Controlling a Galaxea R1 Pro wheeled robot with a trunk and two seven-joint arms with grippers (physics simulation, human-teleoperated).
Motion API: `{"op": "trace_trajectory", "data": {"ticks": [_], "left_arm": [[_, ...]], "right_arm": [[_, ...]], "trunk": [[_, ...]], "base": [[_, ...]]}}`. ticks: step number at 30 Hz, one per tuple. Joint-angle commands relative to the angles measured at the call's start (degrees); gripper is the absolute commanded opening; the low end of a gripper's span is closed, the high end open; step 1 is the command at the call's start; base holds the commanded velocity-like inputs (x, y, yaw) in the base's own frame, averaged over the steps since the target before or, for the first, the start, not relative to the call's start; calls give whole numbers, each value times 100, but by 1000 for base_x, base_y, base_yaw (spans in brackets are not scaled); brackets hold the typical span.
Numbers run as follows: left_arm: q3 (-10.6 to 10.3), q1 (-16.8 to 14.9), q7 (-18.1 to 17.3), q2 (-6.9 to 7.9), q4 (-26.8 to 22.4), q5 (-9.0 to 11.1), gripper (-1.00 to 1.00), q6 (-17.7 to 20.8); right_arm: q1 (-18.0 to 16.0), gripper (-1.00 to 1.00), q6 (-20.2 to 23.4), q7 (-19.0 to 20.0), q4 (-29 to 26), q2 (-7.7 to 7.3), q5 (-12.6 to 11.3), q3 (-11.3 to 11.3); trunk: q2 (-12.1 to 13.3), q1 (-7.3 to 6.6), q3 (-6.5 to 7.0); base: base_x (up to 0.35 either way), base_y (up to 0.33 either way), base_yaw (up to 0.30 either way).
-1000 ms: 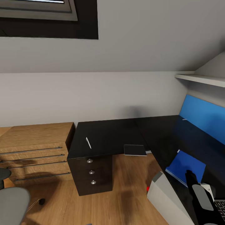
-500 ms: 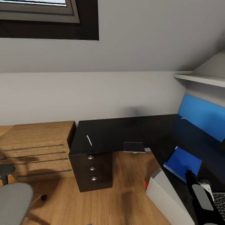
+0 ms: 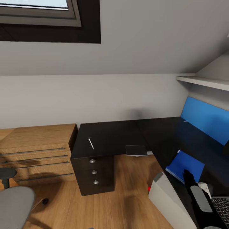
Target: In the bedroom, organize the workspace by keeping the computer under the desk, ensuring the monitor is on the desk, placing the keyboard on the desk next to the monitor, placing the mouse on the desk next to the keyboard, moving the folder from the swivel chair onto the desk next to the mouse, stacking the notebook on top of the folder with the pen on top of the notebook, and positioning the swivel chair next to the desk.
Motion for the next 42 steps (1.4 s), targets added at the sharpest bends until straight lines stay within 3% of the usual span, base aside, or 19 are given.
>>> {"op": "trace_trajectory", "data": {"ticks": [1,3,11,14,15,20,22,28,33,42], "left_arm": [[-46,-9,33,3,-2,60,100,-39],[-46,-9,33,4,-2,60,100,-39],[-46,-9,33,6,-2,60,100,-38],[-44,-9,37,6,-2,60,100,-38],[-40,-9,38,6,-2,60,100,-38],[-38,-9,41,6,-2,65,100,-40],[-36,-9,42,6,-2,61,100,-45],[-34,-9,42,6,-2,61,100,-47],[-37,-9,42,6,-2,60,100,-47],[-38,-9,42,0,-2,60,100,-46]], "right_arm": [[-2,100,-12,-4,-31,3,-50,21],[-1,100,-12,39,-91,30,-52,42],[14,100,-23,226,-376,363,-41,114],[16,100,-28,331,-396,514,-34,277],[22,100,-39,443,-398,633,-29,478],[31,100,-52,501,-361,802,-30,644],[34,100,-56,523,-302,965,-5,765],[34,100,-55,529,-177,1026,21,1024],[34,100,-56,530,226,1026,39,1564],[31,100,-57,531,349,1011,52,1731]], "trunk": [[36,-22,11],[116,-66,47],[437,-241,190],[557,-307,244],[557,-307,245],[557,-307,263],[557,-307,275],[557,-307,313],[557,-307,346],[557,-307,405]], "base": [[0,0,0],[0,0,0],[0,0,0],[0,0,0],[0,0,12],[0,0,92],[0,0,171],[0,0,185],[0,0,190],[0,0,192]]}}
